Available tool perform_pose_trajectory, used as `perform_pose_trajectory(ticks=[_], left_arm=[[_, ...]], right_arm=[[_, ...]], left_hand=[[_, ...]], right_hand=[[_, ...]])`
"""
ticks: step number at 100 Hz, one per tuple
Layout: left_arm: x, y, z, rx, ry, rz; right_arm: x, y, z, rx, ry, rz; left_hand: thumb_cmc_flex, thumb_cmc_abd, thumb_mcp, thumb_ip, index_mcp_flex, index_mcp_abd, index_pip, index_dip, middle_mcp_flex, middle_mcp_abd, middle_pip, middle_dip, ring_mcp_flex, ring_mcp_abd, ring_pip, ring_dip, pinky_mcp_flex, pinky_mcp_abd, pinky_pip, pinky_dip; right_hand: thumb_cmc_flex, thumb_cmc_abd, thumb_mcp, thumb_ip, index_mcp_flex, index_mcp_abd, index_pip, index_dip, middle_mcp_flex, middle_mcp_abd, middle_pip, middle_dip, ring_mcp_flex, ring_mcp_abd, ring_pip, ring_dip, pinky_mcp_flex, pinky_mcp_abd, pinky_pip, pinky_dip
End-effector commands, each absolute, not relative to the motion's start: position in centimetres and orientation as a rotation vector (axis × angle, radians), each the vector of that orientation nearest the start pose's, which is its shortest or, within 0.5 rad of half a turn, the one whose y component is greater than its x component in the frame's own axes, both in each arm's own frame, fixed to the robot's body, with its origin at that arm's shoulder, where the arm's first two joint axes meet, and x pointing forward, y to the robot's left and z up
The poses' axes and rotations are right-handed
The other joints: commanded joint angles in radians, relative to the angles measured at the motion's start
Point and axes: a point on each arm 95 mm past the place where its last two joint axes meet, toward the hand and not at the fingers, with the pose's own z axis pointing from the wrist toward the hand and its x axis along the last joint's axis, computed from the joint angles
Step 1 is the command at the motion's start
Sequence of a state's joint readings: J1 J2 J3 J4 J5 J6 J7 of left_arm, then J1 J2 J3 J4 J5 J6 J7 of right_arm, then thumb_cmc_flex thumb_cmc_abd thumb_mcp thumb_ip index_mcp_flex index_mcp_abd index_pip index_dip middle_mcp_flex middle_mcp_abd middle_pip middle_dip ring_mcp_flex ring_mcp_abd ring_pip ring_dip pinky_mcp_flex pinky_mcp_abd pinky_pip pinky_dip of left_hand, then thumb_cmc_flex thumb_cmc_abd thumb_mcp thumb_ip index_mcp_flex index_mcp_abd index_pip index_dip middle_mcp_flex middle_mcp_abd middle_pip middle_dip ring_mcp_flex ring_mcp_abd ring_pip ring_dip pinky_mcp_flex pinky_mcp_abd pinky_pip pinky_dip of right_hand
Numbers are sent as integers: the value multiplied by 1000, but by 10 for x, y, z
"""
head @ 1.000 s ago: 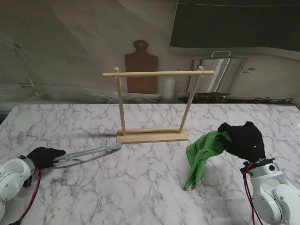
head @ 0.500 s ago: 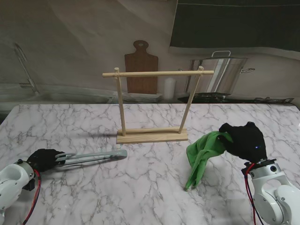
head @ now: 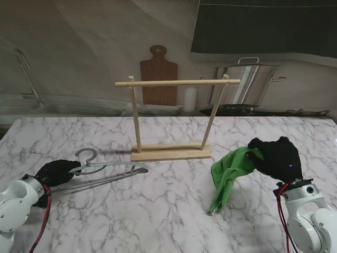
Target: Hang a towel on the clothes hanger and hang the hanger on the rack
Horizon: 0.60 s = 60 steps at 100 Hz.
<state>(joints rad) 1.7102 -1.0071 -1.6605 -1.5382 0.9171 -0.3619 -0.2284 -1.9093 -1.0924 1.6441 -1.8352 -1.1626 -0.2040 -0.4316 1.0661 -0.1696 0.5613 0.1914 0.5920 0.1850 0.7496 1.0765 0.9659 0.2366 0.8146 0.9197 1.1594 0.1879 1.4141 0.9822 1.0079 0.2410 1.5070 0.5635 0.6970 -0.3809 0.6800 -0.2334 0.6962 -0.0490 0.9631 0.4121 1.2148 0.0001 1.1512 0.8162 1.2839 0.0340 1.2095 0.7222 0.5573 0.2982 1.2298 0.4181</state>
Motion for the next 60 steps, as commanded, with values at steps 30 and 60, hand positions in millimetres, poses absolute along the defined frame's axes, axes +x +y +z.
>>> perform_pose_trajectory(ticks=[30, 60], left_arm=[[385, 117, -329, -1540, 1638, -1462], [399, 75, -333, -1624, 1590, -1615]], right_arm=[[313, -96, -241, 805, 1116, 1624], [292, -88, -226, 805, 1090, 1744]], left_hand=[[27, 10, 159, 124, 124, -14, 170, 59, 69, 17, 31, 11, 64, 54, 69, -26, 72, -36, 542, -12], [16, 3, 178, 140, 149, -15, 160, 56, 89, 20, 3, -10, 75, 64, 64, -43, 73, -27, 542, -3]], right_hand=[[41, 48, 70, 11, 83, -62, 92, 2, 71, 0, 40, 13, 36, -35, 99, 12, 26, 14, 33, 5], [26, -11, 166, -3, 126, 3, 94, 3, 131, 7, 24, -4, 34, -33, 167, 30, 72, 26, 48, -6]])
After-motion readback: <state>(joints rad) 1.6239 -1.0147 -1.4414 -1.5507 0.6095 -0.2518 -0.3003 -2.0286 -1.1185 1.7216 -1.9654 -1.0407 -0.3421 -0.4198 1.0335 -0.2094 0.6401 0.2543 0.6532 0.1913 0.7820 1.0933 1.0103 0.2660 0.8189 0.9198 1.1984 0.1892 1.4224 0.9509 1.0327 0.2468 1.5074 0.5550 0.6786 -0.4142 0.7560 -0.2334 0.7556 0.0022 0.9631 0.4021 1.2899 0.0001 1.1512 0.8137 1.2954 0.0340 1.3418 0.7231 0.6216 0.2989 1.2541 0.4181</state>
